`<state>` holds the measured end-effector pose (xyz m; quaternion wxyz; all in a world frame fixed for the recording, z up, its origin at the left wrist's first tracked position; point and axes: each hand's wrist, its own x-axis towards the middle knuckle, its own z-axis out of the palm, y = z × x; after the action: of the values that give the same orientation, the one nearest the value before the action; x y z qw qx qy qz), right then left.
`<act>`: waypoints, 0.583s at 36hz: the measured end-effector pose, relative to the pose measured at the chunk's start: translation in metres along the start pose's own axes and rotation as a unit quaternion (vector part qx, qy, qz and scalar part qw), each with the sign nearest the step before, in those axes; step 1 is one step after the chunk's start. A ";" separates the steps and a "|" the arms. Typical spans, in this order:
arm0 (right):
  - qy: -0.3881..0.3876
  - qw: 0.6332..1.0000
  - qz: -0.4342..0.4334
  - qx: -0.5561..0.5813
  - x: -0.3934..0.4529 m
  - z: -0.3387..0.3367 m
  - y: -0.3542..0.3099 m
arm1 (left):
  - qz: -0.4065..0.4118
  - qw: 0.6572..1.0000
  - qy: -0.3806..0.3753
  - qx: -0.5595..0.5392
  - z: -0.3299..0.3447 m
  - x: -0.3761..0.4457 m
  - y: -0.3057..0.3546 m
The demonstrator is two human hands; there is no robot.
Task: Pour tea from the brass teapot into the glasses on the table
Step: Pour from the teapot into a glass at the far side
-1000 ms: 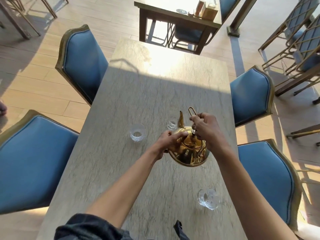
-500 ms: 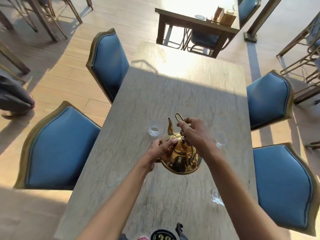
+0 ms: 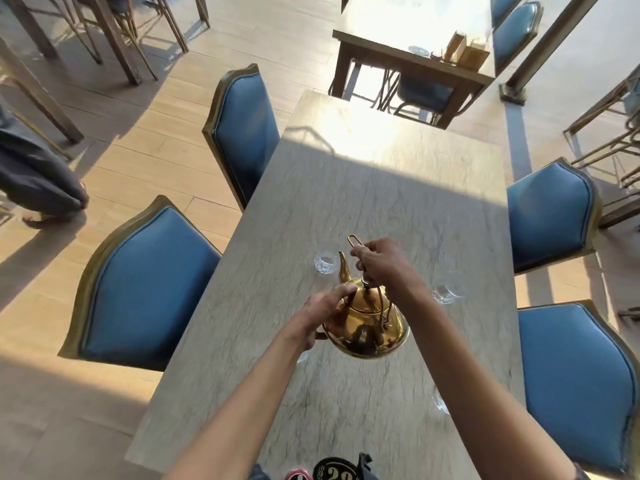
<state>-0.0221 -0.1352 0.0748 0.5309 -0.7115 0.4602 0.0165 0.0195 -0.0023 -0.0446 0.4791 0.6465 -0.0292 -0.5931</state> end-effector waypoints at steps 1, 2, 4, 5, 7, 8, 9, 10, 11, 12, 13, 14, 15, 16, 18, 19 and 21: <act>0.003 1.000 0.000 -0.001 0.000 0.000 0.000 | 0.000 1.000 -0.003 0.000 -0.001 0.001 0.000; 0.005 1.000 -0.001 0.000 0.001 0.000 0.000 | -0.001 1.000 -0.006 0.001 -0.001 0.002 0.000; 0.005 1.000 0.000 0.002 0.002 -0.001 -0.001 | 0.000 1.000 -0.009 0.005 -0.001 0.005 -0.001; 0.006 1.000 0.001 0.002 0.002 -0.001 -0.001 | -0.001 1.000 -0.009 0.007 -0.001 0.006 -0.001; 0.006 1.000 -0.001 -0.004 0.003 -0.002 -0.002 | -0.002 1.000 -0.011 0.011 0.000 0.009 0.000; 0.006 1.000 -0.002 -0.006 0.003 -0.002 -0.002 | -0.002 1.000 -0.012 0.011 0.000 0.010 -0.001; 0.005 1.000 -0.002 -0.005 0.004 -0.003 -0.001 | -0.003 1.000 -0.013 0.011 0.000 0.010 0.000; 0.003 1.000 -0.002 -0.002 0.004 -0.003 -0.001 | -0.005 1.000 -0.015 0.010 0.000 0.011 -0.001; 0.002 1.000 -0.003 0.001 0.003 -0.004 -0.001 | -0.008 1.000 -0.016 0.009 0.000 0.011 0.000; 0.001 1.000 -0.005 0.002 0.003 -0.004 -0.002 | -0.010 1.000 -0.017 0.007 0.000 0.010 0.000; 0.001 1.000 -0.006 0.002 0.002 -0.004 -0.002 | -0.012 1.000 -0.016 0.005 0.000 0.011 0.000; 0.001 1.000 -0.008 0.001 0.002 -0.004 -0.002 | -0.011 1.000 -0.017 0.003 0.000 0.010 0.001; 0.002 1.000 -0.008 -0.002 0.001 -0.004 -0.002 | -0.010 1.000 -0.019 0.006 0.000 0.010 0.001; 0.004 1.000 -0.009 -0.003 0.001 -0.005 -0.002 | -0.010 1.000 -0.020 0.006 0.001 0.010 0.001; 0.008 1.000 -0.010 -0.009 0.001 -0.005 -0.002 | -0.008 1.000 -0.018 0.009 0.001 0.011 -0.001; 0.009 1.000 -0.010 -0.012 0.001 -0.005 -0.002 | -0.006 1.000 -0.013 0.010 0.002 0.011 -0.001; 0.010 1.000 -0.009 -0.014 0.000 -0.006 -0.002 | -0.007 1.000 -0.006 0.010 0.002 0.011 -0.002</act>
<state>-0.0229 -0.1397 0.0790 0.5165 -0.7228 0.4590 0.0107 0.0195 -0.0088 -0.0536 0.4683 0.6480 -0.0338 -0.5998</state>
